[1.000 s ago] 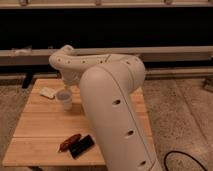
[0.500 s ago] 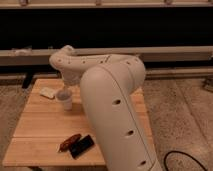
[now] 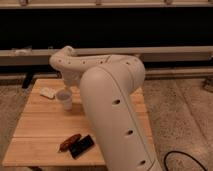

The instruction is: Place the ceramic cup in the ceramic bowl

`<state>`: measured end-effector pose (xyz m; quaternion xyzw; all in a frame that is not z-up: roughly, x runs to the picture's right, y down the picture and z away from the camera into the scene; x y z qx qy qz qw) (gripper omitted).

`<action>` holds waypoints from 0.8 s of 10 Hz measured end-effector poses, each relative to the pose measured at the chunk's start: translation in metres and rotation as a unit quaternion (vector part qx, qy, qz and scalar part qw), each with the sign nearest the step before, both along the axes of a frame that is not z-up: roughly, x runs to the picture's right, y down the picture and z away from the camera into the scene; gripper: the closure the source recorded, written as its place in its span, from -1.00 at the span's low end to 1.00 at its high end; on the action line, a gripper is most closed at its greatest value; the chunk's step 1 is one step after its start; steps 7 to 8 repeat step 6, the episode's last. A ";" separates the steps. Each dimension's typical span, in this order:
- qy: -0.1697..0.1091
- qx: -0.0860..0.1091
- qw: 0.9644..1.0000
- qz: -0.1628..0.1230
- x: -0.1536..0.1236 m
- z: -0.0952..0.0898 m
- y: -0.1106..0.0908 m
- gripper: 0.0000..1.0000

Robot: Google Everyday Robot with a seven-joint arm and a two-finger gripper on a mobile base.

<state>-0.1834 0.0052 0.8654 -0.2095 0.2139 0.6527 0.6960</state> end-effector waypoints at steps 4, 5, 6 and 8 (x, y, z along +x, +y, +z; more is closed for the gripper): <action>0.000 -0.002 1.000 0.000 0.001 0.003 0.004 0.15; 0.001 -0.003 1.000 0.001 0.001 0.004 0.004 0.33; 0.002 -0.004 1.000 0.000 0.002 0.005 0.006 0.72; 0.002 -0.004 1.000 0.000 0.002 0.005 0.006 0.72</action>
